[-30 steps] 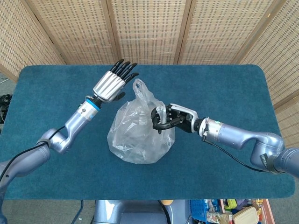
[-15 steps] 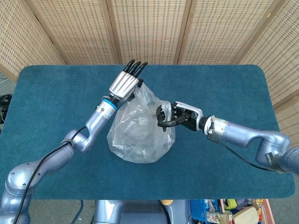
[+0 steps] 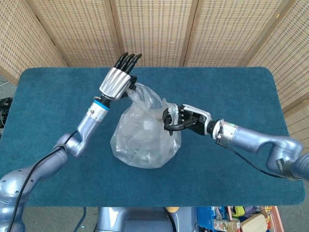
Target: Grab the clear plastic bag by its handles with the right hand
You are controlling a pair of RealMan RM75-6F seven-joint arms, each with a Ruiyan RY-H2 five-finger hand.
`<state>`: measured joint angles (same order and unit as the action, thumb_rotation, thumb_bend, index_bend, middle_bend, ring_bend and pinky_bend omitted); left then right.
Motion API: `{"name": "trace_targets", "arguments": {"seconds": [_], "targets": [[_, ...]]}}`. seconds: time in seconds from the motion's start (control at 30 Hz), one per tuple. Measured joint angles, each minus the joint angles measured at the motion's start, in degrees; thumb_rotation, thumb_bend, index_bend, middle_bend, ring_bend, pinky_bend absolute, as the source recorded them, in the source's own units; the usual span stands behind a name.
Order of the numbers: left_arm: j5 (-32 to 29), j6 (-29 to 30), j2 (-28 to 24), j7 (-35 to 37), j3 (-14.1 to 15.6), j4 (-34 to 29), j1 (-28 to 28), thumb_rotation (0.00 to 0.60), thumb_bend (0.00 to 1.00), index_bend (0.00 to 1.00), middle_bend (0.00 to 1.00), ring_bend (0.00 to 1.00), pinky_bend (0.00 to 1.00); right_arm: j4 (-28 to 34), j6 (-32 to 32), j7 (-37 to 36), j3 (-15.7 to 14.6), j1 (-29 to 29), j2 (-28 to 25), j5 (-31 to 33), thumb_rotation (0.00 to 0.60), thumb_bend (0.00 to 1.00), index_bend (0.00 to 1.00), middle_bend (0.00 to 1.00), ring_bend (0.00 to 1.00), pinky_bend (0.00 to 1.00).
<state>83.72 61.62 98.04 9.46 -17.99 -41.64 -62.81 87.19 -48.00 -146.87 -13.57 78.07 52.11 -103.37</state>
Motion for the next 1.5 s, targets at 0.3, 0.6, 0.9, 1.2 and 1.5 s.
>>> {"name": "trace_targets", "arguments": {"seconds": [0.3,0.6,0.9,1.2,1.5], "targets": [[4.69,18.33,-4.10,13.18,2.61,-0.62,6.84,0.600,0.34,0.67,0.00,0.00,0.05,1.81,0.25,1.62,0.59,0.32,-0.43,0.38,0.600,0.00,0.50,0.60,0.48,0.54],[4.29,23.22,-0.50,21.91,1.66,4.94,7.61,0.600,0.28,0.00,0.00,0.00,0.07,2.78,1.80,3.35,1.04,0.62,-0.06,1.16,0.600,0.00,0.50,0.60,0.48,0.54],[2.91,26.01,1.39,24.78,-0.08,7.30,6.21,0.600,0.17,0.00,0.00,0.00,0.08,3.19,2.91,4.52,1.17,0.69,-0.15,1.63,0.600,0.00,0.50,0.60,0.48,0.54],[2.71,27.28,1.13,26.37,-0.81,6.63,4.67,0.600,0.05,0.00,0.00,0.00,0.08,2.98,4.08,5.17,1.80,0.62,0.39,3.13,0.600,0.00,0.50,0.60,0.46,0.54],[5.66,29.85,-1.64,24.53,0.55,3.65,3.29,0.600,0.04,0.00,0.00,0.00,0.08,3.09,6.78,8.87,5.60,-0.89,0.50,12.07,0.600,0.00,0.50,0.60,0.45,0.53]]}}
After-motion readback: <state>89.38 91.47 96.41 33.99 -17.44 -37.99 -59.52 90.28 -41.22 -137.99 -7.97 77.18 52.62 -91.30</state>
